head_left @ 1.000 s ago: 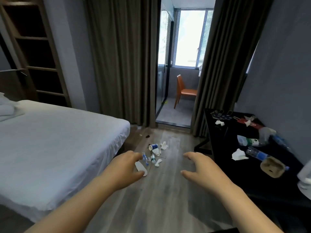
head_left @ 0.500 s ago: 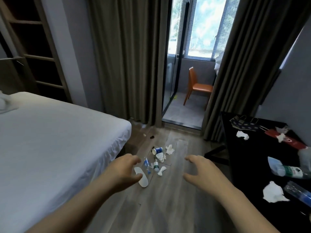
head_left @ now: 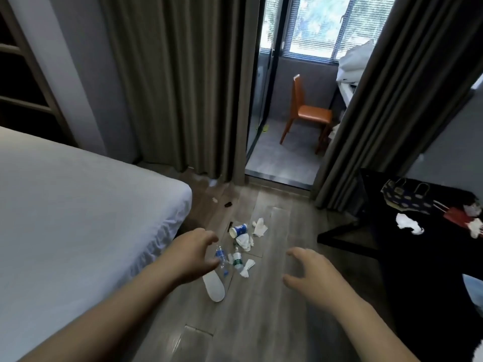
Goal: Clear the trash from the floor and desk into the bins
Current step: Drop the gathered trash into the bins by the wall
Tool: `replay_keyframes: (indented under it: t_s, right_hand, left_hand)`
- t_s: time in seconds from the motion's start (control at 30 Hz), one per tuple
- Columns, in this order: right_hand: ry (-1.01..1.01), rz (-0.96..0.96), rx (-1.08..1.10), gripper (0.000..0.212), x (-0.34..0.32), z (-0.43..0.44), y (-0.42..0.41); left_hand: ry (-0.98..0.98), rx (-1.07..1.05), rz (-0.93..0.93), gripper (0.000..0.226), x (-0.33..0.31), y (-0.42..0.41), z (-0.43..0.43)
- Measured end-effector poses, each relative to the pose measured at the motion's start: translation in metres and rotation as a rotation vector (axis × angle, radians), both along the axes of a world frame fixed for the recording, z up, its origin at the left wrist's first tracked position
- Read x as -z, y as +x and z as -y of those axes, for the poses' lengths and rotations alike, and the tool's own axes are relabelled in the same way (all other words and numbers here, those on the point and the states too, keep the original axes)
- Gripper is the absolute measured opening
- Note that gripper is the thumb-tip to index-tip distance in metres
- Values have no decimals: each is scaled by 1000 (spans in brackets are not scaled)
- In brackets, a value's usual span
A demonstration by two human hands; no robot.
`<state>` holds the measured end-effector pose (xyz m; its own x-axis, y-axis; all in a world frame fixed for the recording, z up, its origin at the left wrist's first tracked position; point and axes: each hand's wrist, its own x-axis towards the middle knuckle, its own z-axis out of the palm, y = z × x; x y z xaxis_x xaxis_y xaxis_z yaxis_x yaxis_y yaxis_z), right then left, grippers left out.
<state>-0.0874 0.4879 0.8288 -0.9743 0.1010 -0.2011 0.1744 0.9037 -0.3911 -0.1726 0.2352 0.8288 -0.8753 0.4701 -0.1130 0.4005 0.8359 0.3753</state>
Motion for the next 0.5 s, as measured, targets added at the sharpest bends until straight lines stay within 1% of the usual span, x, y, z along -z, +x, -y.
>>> replay_keyframes:
  t_s: [0.23, 0.37, 0.5]
  right_hand:
    - [-28, 86, -4, 60, 33, -16, -101]
    - [-48, 144, -27, 59, 60, -35, -169]
    - [-67, 219, -64, 51, 90, -65, -241]
  left_hand:
    - [-24, 0, 54, 41, 35, -94, -16]
    - [-42, -42, 91, 45, 58, -155, -32]
    - [-84, -100, 160, 45, 91, -213, -55]
